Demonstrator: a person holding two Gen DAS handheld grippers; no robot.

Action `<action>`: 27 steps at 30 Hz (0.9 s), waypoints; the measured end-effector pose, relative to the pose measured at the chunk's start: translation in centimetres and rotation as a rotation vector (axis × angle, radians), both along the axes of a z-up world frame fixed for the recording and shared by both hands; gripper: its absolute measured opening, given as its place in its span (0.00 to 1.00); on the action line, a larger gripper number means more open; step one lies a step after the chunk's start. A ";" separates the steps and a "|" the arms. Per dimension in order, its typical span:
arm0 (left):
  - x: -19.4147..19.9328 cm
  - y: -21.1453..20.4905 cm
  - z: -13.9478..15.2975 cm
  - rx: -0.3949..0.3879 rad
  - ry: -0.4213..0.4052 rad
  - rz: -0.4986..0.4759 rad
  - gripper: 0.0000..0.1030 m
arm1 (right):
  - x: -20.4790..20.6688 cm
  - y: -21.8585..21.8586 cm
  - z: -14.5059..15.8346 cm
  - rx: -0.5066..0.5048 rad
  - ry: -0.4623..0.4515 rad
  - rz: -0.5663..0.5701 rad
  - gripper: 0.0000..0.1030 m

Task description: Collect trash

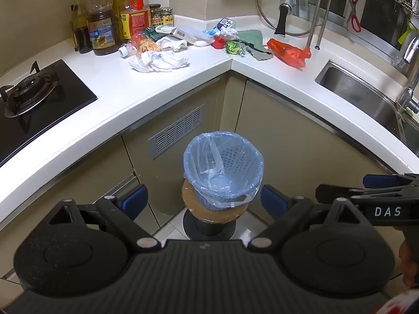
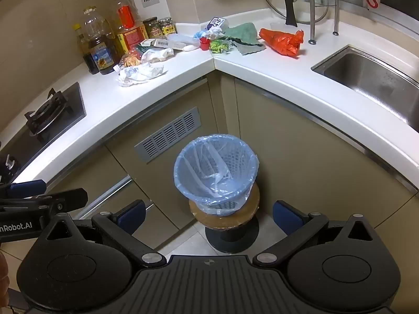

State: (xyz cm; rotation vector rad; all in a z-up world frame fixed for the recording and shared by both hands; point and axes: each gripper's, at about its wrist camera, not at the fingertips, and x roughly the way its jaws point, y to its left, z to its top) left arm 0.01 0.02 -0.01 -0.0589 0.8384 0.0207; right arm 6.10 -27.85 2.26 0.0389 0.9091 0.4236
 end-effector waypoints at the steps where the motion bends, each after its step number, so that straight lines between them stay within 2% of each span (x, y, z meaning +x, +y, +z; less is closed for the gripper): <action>1: 0.0 0.0 0.0 0.000 -0.001 0.000 0.90 | -0.1 0.1 0.0 -0.002 0.000 0.000 1.00; 18: -0.1 -0.3 -0.8 0.001 -0.007 -0.010 0.90 | -0.4 -0.2 0.0 -0.002 -0.001 -0.013 1.00; 27: 0.0 -0.4 -0.1 -0.002 -0.003 -0.008 0.89 | -0.4 -0.4 0.1 0.000 -0.007 -0.012 1.00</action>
